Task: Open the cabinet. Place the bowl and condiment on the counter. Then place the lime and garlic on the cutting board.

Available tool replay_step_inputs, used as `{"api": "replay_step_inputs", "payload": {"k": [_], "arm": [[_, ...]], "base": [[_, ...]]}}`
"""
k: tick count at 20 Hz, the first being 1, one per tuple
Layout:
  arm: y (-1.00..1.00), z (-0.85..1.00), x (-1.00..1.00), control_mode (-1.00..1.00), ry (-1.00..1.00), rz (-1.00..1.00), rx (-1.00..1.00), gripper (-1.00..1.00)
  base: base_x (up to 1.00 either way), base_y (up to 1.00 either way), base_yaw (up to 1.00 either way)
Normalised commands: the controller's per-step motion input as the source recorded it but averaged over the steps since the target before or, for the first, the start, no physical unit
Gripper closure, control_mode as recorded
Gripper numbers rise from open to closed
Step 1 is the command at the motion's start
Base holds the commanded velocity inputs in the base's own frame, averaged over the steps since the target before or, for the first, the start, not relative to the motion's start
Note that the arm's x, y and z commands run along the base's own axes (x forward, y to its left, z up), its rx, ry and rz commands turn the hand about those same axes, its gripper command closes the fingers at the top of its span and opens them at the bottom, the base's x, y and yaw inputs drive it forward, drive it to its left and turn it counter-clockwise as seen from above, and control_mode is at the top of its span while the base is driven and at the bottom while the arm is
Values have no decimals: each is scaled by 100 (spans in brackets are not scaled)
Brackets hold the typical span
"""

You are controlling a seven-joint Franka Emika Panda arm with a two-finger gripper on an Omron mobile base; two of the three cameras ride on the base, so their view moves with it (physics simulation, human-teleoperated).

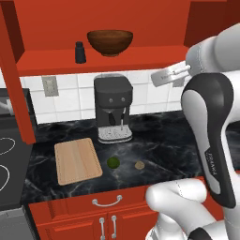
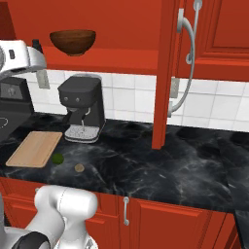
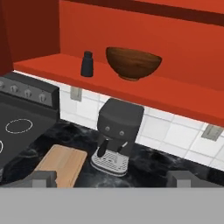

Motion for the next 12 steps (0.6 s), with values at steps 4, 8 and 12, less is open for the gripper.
{"api": "replay_step_inputs", "payload": {"k": [4, 8, 12], "arm": [[30, 0, 0, -100, 0, -7, 8, -100], [26, 0, 0, -100, 0, -3, 3, -100], [20, 0, 0, -100, 0, 0, 0, -100]], "base": [[0, 0, 0], [0, 0, 0], [0, 0, 0]]}}
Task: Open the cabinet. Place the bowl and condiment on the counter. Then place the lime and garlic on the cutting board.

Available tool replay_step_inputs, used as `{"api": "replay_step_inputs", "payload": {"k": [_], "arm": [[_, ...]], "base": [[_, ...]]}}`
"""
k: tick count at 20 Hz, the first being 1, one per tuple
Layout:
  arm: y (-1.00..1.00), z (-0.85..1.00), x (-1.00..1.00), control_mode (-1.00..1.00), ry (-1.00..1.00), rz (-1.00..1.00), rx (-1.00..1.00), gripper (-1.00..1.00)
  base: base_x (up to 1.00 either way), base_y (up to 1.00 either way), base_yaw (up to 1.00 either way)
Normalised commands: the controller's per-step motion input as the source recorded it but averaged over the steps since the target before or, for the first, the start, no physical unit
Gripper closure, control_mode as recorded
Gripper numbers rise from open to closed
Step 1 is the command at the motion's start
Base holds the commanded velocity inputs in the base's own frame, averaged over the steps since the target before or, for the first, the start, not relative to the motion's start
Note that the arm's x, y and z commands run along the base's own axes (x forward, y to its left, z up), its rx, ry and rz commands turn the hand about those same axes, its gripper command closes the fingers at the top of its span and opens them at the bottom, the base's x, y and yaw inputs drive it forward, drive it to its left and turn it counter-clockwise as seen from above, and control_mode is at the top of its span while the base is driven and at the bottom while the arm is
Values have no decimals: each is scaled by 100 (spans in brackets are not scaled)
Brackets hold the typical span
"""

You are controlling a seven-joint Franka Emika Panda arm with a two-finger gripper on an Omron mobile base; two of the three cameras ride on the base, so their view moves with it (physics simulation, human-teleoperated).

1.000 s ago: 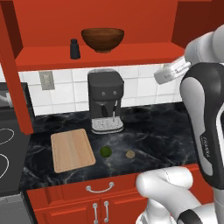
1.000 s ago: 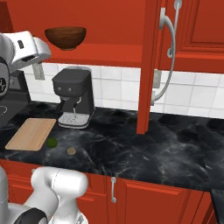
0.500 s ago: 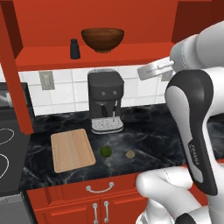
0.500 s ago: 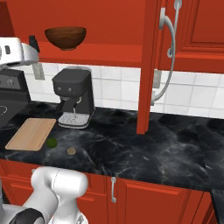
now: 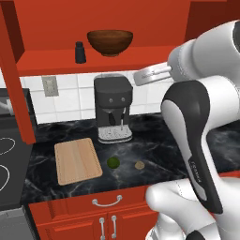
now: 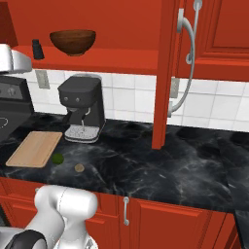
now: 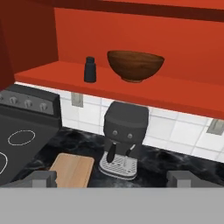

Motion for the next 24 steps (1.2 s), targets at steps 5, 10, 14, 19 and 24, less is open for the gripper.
{"api": "replay_step_inputs", "payload": {"k": [5, 10, 14, 19, 24], "arm": [[15, 0, 6, -100, 0, 0, 0, -100], [3, 0, 8, -100, 0, 0, 0, -100], [5, 0, 20, -100, 0, 0, 0, -100], [9, 0, 28, -100, 0, 0, 5, -100], [13, 0, 23, -100, 0, 0, 7, -100]], "base": [[0, 0, 0], [0, 0, 0], [0, 0, 0], [0, 0, 0], [0, 0, 0]]}}
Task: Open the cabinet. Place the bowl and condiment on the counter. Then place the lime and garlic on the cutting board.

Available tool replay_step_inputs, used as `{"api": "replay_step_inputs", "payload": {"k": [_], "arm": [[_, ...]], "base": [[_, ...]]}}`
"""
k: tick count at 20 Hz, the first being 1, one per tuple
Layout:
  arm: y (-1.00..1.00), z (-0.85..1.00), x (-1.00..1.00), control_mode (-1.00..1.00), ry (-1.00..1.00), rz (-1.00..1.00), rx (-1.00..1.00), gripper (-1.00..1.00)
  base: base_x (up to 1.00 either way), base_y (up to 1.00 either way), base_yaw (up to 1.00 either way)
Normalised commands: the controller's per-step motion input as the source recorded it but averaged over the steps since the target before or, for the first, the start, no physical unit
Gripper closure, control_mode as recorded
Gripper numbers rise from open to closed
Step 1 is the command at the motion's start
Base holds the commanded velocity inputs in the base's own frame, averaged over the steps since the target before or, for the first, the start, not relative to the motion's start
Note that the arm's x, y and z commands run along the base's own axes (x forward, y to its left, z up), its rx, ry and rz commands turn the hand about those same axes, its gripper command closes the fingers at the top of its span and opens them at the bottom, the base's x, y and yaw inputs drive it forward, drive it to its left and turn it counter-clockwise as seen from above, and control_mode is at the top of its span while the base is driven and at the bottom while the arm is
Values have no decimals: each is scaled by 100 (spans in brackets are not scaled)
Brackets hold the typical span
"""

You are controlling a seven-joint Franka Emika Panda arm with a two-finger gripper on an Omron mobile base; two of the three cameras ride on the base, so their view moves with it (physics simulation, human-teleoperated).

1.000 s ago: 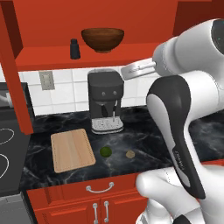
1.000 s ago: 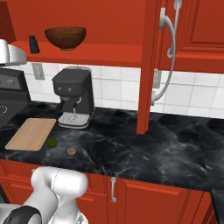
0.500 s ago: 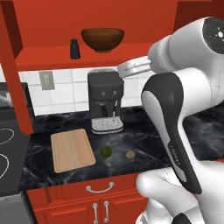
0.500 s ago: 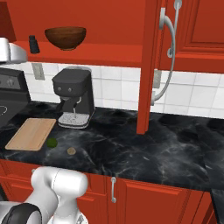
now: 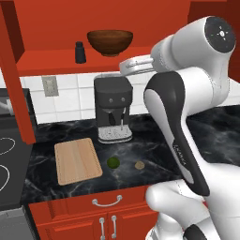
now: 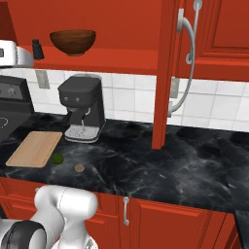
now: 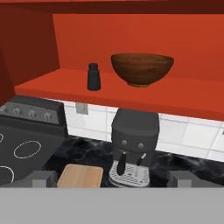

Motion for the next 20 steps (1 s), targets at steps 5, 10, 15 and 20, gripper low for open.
{"api": "replay_step_inputs", "payload": {"k": [5, 10, 15, 20], "arm": [[19, 0, 21, -100, 0, 0, 5, -100], [17, 0, 26, -100, 0, 0, 1, -100], [16, 0, 30, -100, 0, 0, 0, -100], [15, 0, 29, -100, 0, 0, 0, -100]], "base": [[0, 0, 0], [0, 0, 0], [0, 0, 0], [0, 0, 0]]}}
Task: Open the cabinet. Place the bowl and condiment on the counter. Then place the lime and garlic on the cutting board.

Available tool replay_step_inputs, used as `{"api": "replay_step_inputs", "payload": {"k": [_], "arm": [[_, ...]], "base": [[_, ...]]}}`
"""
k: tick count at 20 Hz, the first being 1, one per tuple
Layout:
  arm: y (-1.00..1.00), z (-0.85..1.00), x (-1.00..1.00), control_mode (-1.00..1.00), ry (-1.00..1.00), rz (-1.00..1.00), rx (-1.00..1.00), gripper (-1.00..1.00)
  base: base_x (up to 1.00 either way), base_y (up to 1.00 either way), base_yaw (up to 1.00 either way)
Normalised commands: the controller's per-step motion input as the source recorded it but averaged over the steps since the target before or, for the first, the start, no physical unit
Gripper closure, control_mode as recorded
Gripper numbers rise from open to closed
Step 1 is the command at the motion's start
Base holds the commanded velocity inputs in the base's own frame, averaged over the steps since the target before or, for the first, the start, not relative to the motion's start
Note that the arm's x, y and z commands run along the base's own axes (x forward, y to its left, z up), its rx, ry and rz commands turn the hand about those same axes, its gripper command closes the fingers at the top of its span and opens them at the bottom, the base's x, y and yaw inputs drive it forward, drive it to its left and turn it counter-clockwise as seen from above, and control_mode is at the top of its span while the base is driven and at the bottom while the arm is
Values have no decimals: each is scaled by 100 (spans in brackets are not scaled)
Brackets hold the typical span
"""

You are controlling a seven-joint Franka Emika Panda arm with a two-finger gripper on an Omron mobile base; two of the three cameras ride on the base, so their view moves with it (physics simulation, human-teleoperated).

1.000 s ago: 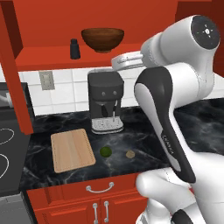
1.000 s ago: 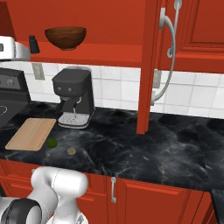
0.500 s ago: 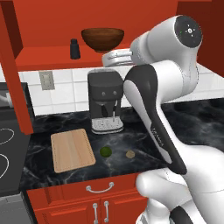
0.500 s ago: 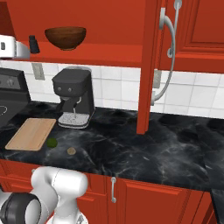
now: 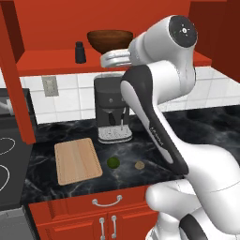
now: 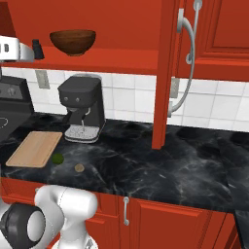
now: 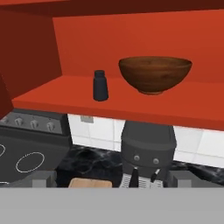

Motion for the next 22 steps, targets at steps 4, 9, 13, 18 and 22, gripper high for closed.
{"api": "replay_step_inputs", "payload": {"k": [4, 9, 13, 18, 22], "arm": [[16, 0, 31, -100, 0, 0, 0, -100], [17, 0, 31, -100, 0, 0, 0, -100], [11, -5, 28, -100, 0, 0, 0, -100], [8, -11, 29, -100, 0, 0, 0, -100], [7, -16, 29, -100, 0, 0, 0, -100]], "base": [[0, 0, 0], [0, 0, 0], [0, 0, 0], [0, 0, 0], [0, 0, 0]]}}
